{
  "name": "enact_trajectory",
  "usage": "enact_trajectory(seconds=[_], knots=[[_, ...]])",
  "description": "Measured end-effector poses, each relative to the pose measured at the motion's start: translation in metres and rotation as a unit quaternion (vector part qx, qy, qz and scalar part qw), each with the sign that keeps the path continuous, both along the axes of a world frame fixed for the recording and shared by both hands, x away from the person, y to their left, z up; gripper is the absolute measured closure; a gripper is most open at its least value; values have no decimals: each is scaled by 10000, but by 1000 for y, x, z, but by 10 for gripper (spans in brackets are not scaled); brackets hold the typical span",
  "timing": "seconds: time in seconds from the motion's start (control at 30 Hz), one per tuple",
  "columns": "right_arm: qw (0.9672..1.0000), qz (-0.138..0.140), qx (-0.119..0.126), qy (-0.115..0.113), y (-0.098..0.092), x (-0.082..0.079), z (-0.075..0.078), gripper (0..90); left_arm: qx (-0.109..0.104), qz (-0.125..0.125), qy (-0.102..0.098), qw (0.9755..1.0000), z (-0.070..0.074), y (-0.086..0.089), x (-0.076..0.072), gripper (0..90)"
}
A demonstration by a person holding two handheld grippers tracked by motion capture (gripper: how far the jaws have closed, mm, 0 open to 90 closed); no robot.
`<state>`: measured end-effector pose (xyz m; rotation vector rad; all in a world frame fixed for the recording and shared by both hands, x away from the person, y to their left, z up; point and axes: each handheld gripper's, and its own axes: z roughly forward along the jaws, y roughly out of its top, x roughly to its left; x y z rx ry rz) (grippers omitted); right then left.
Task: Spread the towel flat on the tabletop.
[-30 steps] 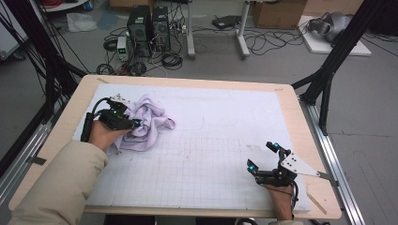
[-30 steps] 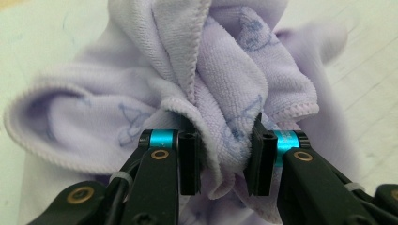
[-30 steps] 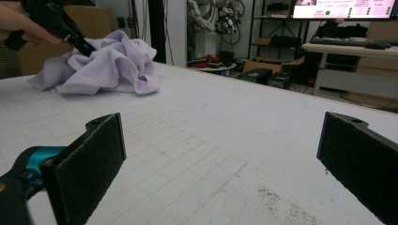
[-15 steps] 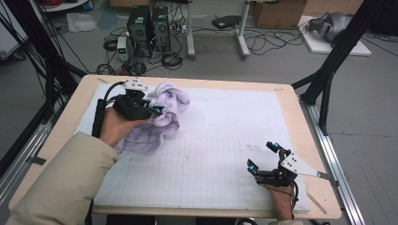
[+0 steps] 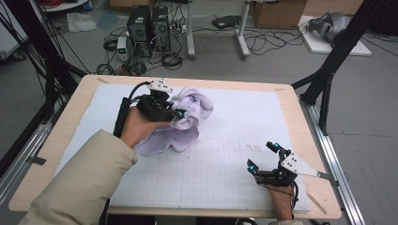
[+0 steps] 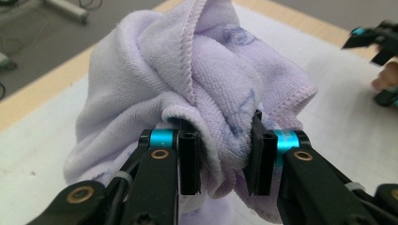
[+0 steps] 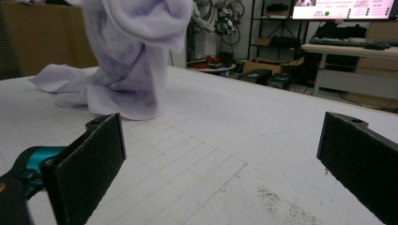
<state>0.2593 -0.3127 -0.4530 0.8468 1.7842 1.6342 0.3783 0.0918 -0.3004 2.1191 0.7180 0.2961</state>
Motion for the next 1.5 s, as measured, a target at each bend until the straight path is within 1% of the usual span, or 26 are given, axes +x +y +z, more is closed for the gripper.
enact_trajectory(seconds=[0.13,0.17,0.2,0.23,0.27,0.3,0.33,0.4,0.47,0.53,0.67,0.73,0.8,0.87,0.93,1.0,1.03,1.07,1.13,1.17,1.23,1.33,1.37,1.43,1.47,1.5], knots=[[10000,-4,-6,-1,0,0,0,5,138,75,258,9995,-30,0,13,704],[10000,-4,-5,2,0,0,0,5,138,75,258,9995,-30,0,13,703],[10000,-6,-9,-11,0,0,0,5,175,70,297,9994,-36,0,16,702],[10000,-5,-10,-10,0,0,0,5,224,98,399,9989,-48,1,20,701],[10000,0,-1,13,0,0,0,5,244,91,433,9987,-53,1,22,699],[10000,-7,-12,-12,0,0,0,5,244,91,433,9987,-53,1,22,694],[10000,-9,-12,-11,0,0,0,5,271,77,495,9984,-61,2,25,688],[10000,-12,6,28,1,0,0,5,250,37,556,9981,-66,2,27,666],[10000,-11,-12,22,1,0,0,5,184,-32,584,9981,-70,3,29,602],[10000,-9,-11,-6,0,0,0,5,135,-124,575,9982,-72,6,30,479],[10000,-18,47,23,-1,0,0,5,-61,-262,310,9992,-70,16,26,234],[10000,-20,44,64,-1,1,0,5,-144,-300,134,9994,-66,24,23,191],[9999,-24,-24,130,0,3,1,5,-269,-303,65,9992,-62,31,20,111],[9998,-36,-93,174,2,4,2,5,-346,-387,-40,9986,-58,40,16,89],[9996,-41,-128,235,3,4,3,4,-383,-377,-57,9985,-56,45,14,65],[9996,52,-234,177,10,4,11,5,-434,-395,-97,9982,-55,55,10,47],[9996,52,-234,177,10,4,11,5,-432,-394,-119,9982,-55,59,8,47],[9994,149,-264,170,15,4,19,5,-463,-410,-119,9980,-55,68,4,17],[9993,200,-294,134,18,4,22,4,-481,-387,-131,9980,-56,73,1,17],[9985,398,-335,144,28,6,32,5,-453,-398,-138,9981,-57,83,-3,17],[9975,583,-377,93,36,9,40,5,-461,-364,-129,9982,-60,92,-8,17],[9950,903,-404,128,51,15,50,4,-475,-388,-128,9980,-62,100,-12,17],[9936,1009,-476,160,58,18,53,5,-434,-357,-170,9983,-64,106,-16,18],[9927,1069,-522,193,63,20,55,5,-403,-355,-191,9984,-65,110,-18,17],[9890,1301,-656,269,76,24,58,5,-378,-353,-197,9985,-67,112,-20,17],[9872,1400,-718,261,80,26,59,5,-370,-357,-205,9985,-68,114,-21,18]])
